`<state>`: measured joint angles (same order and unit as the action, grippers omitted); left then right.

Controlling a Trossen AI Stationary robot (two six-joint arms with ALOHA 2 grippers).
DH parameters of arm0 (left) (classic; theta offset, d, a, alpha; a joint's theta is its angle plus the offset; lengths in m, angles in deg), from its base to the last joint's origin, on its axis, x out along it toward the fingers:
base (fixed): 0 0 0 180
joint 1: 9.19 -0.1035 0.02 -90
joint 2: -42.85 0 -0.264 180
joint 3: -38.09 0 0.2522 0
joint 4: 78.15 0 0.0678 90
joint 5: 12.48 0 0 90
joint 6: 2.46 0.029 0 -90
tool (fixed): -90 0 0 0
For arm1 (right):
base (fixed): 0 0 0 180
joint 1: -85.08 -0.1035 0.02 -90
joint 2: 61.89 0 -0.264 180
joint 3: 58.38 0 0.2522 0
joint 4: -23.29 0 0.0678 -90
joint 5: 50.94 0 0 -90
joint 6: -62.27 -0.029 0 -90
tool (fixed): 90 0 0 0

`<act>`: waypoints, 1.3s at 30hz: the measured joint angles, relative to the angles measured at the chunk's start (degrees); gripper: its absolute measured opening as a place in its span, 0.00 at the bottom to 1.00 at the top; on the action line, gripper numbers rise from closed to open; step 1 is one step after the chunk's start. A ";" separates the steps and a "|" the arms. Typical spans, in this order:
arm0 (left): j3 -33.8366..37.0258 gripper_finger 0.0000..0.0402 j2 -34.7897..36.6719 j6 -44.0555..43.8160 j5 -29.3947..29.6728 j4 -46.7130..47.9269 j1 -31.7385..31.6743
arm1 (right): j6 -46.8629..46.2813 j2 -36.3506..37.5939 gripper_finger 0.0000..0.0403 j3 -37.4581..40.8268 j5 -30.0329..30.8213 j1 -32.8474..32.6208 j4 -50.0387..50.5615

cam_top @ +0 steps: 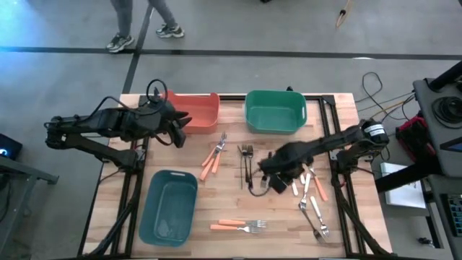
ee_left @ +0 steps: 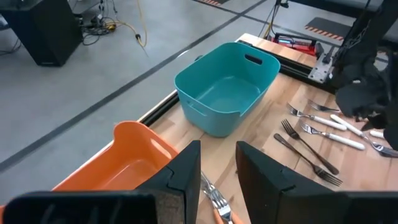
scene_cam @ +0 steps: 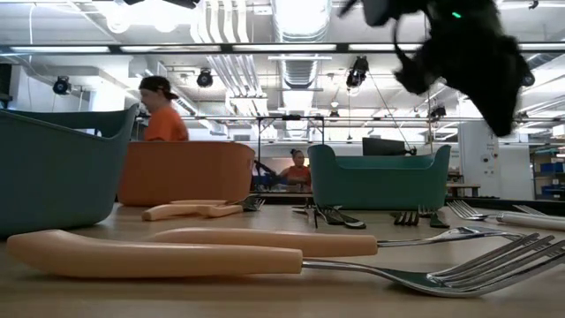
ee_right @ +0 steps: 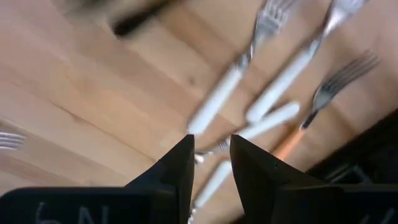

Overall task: Sort silverware by color (type)
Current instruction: Put the white fork into the green bin

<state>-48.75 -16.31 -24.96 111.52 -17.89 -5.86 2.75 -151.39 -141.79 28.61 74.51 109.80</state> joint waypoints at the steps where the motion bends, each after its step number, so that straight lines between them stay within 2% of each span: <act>1: 0.00 0.21 0.01 0.00 0.00 0.01 0.00 | -1.23 0.90 0.24 2.46 -0.40 -0.45 -2.37; 4: 0.00 0.21 0.04 0.00 0.00 0.42 0.00 | -5.43 4.94 0.24 8.88 -0.02 -1.57 -9.26; 7: 0.02 0.21 -0.04 0.47 0.02 0.33 0.00 | -9.58 9.33 0.24 12.91 2.95 -1.61 -14.31; 13: 0.02 0.21 -1.45 5.56 1.28 -2.46 -0.02 | -14.67 15.57 0.24 17.24 8.35 -0.24 -14.38; 17: -0.09 0.21 -2.75 7.68 4.92 -5.13 -0.07 | -16.91 17.33 0.24 18.73 10.15 -0.15 -14.56; 24: -0.22 0.21 -4.09 6.96 9.03 -10.13 -0.07 | -22.97 16.55 0.24 19.31 8.98 -0.15 -15.17; 28: -0.28 0.21 -4.02 6.82 9.66 -13.14 -0.07 | -22.92 15.30 0.31 19.22 8.02 -0.15 -15.23; 32: -0.28 0.21 -3.89 6.78 9.65 -15.21 -0.07 | -22.44 14.10 0.42 17.97 7.57 -0.15 -15.56; 39: -0.28 0.21 -3.98 4.87 9.64 -15.47 -0.07 | -21.57 10.63 0.56 17.40 6.45 -0.15 -17.36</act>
<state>-49.03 -20.29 -20.09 121.16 -33.36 -5.92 -18.82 -140.76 -124.39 35.06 74.36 92.44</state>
